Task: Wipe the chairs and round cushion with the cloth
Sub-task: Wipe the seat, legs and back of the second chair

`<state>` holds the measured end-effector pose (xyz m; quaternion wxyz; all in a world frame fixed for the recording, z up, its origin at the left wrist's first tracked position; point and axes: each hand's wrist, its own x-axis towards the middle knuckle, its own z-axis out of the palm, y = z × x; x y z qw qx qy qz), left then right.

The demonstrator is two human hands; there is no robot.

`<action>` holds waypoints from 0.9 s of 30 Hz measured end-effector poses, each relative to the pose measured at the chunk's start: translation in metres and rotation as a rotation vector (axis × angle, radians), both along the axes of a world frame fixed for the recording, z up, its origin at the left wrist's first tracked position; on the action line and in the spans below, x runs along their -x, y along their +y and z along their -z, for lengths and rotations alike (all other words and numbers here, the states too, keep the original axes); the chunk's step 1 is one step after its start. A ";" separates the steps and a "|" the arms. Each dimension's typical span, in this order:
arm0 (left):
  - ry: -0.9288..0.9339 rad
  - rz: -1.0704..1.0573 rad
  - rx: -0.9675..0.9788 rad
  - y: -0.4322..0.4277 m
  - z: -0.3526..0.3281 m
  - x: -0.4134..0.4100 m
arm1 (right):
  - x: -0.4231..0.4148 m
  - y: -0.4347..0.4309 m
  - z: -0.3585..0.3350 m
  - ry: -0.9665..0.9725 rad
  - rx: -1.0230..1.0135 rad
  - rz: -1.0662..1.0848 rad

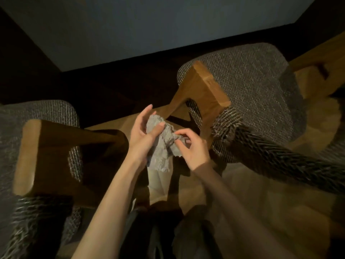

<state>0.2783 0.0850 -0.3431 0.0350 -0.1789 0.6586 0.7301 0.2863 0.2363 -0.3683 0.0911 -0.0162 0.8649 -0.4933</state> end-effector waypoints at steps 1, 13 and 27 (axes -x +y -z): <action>0.029 -0.005 0.007 -0.002 0.012 0.005 | 0.008 -0.003 0.014 0.035 0.008 0.010; 0.330 0.248 0.066 -0.053 0.140 0.049 | 0.092 -0.040 0.136 0.279 0.189 0.140; 0.424 0.087 0.428 -0.072 0.114 0.040 | 0.095 -0.048 0.111 0.186 0.307 -0.024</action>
